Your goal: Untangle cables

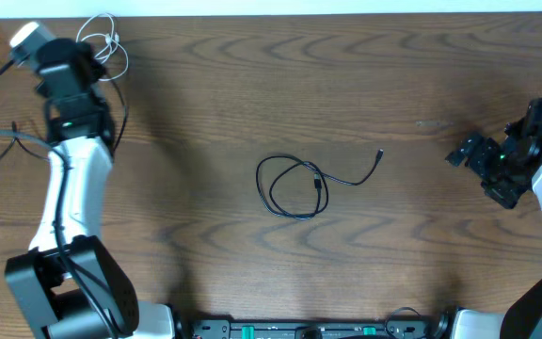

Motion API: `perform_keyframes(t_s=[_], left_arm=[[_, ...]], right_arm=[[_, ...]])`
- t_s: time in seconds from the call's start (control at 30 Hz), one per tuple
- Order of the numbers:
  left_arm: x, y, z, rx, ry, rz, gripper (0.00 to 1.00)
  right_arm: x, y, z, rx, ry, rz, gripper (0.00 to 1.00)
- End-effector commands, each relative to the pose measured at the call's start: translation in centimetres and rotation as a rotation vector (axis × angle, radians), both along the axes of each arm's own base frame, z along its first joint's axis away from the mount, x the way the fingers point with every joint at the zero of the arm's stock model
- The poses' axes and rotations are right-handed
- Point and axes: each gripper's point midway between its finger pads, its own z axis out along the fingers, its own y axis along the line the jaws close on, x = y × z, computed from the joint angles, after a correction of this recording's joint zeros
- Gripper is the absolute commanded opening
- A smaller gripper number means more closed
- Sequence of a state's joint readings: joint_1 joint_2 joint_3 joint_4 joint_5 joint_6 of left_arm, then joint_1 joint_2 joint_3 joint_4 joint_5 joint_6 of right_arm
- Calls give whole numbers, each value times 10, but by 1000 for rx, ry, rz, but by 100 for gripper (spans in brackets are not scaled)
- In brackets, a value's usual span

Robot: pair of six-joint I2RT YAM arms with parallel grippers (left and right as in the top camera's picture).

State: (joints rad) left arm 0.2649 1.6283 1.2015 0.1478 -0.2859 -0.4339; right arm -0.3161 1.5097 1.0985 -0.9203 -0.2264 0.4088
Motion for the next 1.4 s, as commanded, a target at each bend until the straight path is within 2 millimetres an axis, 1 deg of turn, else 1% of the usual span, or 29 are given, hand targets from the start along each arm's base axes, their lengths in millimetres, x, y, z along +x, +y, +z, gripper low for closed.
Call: perform_keyframes(t_s=[0.0,0.03,0.13,0.23,0.27,0.4,0.43,0.47,0.5,0.53,0.57,0.6,0.63,0.67,0.77,0.83,1.0,1.1,1.2,1.3,1.37], left_arm=[[-21,38,-7,-415,-237,199,7],[-28,47,-12,-449,-241,229,8],[-59,85,-28,-471,-200,340,8],[-81,106,-42,-486,-161,413,8],[-90,115,-50,-482,-134,438,8],[-108,136,-74,-504,-88,505,8],[-113,141,-85,-522,-66,520,22],[-116,143,-91,-532,-54,528,35],[-122,147,-107,-562,-21,542,58],[-126,149,-113,-578,-6,549,75],[-133,151,-120,-597,12,563,78],[-138,153,-122,-607,21,575,79],[-140,154,-122,-613,17,574,79],[-140,155,-122,-632,10,562,86],[-140,152,-125,-693,3,518,92],[-144,146,-132,-727,33,517,93],[-171,117,-161,-831,200,565,93],[-182,106,-171,-867,261,583,93],[-184,106,-176,-827,317,542,93],[-191,112,-184,-760,394,528,93],[-196,112,-204,-714,511,464,93]], right_arm=[[1,-3,4,-16,-15,7,99],[1,-3,4,-16,-15,7,99],[1,-3,4,-17,-15,7,99],[1,-3,4,-17,-15,7,99],[1,-3,4,-17,-15,7,99],[1,-3,4,-17,-15,7,99],[1,-3,4,-17,-15,7,99],[1,-3,4,-17,-15,7,99],[1,-3,4,-17,-15,7,99],[1,-3,4,-17,-15,7,99],[1,-3,4,-17,-15,7,99],[1,-3,4,-17,-15,7,99],[1,-3,4,-16,-15,7,99],[1,-3,4,-16,-15,7,99],[1,-3,4,-16,-15,7,99],[1,-3,4,-17,-15,7,99],[1,-3,4,-17,-15,7,99],[1,-3,4,-17,-15,7,99],[1,-3,4,-17,-15,7,99],[1,-3,4,-17,-15,7,99],[1,-3,4,-17,-15,7,99]])
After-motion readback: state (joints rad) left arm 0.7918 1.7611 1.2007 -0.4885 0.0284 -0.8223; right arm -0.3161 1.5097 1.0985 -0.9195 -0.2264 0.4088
